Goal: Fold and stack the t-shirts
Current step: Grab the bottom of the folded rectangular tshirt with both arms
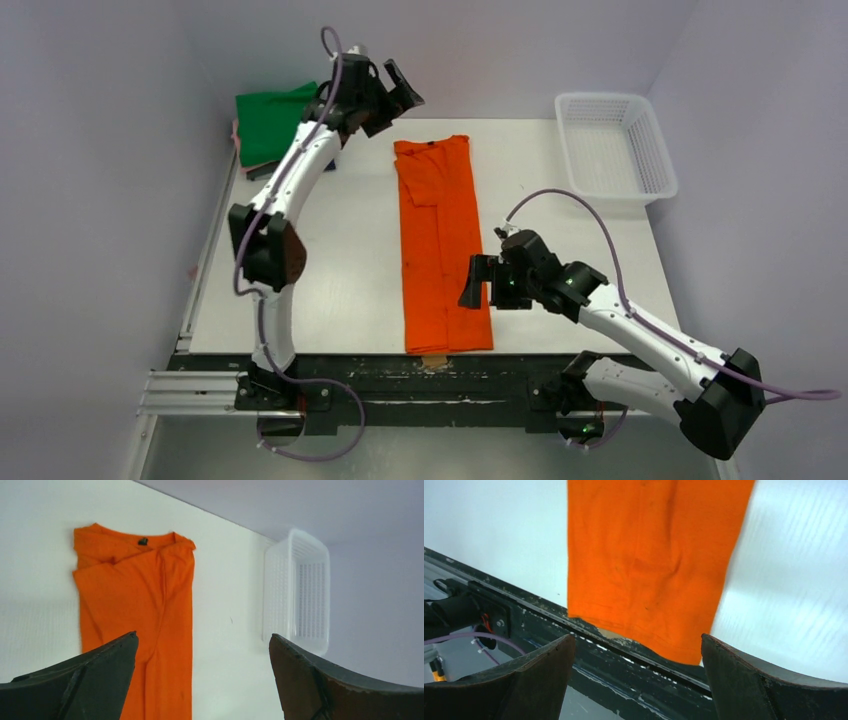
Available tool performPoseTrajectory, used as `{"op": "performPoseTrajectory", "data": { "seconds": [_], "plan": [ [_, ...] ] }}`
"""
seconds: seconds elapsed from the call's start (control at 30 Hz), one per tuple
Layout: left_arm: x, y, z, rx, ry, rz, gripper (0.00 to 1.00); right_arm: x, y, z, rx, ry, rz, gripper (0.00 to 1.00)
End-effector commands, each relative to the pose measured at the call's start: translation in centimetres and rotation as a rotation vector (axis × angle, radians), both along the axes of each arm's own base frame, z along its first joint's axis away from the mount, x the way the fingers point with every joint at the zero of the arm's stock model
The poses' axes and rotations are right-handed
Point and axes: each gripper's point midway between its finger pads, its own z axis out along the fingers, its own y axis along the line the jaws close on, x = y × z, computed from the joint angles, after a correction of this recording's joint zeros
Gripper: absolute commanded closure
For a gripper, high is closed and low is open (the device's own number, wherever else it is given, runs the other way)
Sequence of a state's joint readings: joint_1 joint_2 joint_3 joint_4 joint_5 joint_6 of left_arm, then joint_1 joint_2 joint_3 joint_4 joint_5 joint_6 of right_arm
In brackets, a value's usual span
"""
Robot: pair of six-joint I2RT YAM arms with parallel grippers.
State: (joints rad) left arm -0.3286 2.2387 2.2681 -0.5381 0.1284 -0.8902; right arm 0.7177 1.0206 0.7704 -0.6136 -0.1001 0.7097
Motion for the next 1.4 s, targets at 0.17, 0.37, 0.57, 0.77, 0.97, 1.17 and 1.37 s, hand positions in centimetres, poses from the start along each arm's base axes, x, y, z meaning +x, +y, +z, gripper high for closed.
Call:
{"op": "performPoseTrajectory", "data": {
  "seconds": [0.17,0.37,0.57,0.77,0.97,1.17,1.37],
  "plan": [
    [-28.7,1.6,-5.7,0.274,0.186,-0.214,0.00,-2.9,-3.0,-4.4,-0.071,0.125,-0.100,0.09],
    [-41.6,1.8,-14.6,0.161,0.394,-0.335,0.12,-3.8,-3.3,-6.8,-0.057,0.153,-0.116,0.17],
    [-45.9,0.4,-17.4,0.146,0.446,-0.389,0.28,-4.3,-3.4,-8.5,-0.053,0.172,-0.112,0.30],
    [-47.6,-1.6,-20.2,0.173,0.536,-0.431,0.49,-5.1,-3.4,-9.6,-0.040,0.201,-0.102,0.42],
    [-48.0,-2.0,-22.0,0.273,0.599,-0.422,0.64,-5.5,-3.2,-10.0,-0.030,0.217,-0.085,0.53],
    [-47.2,-2.4,-23.0,0.319,0.609,-0.396,0.76,-6.1,-2.9,-10.8,-0.013,0.247,-0.067,0.73],
    [-46.6,-2.5,-23.0,0.348,0.602,-0.383,1.00,-6.0,-2.8,-10.7,-0.018,0.242,-0.051,1.00]
  ]
}}
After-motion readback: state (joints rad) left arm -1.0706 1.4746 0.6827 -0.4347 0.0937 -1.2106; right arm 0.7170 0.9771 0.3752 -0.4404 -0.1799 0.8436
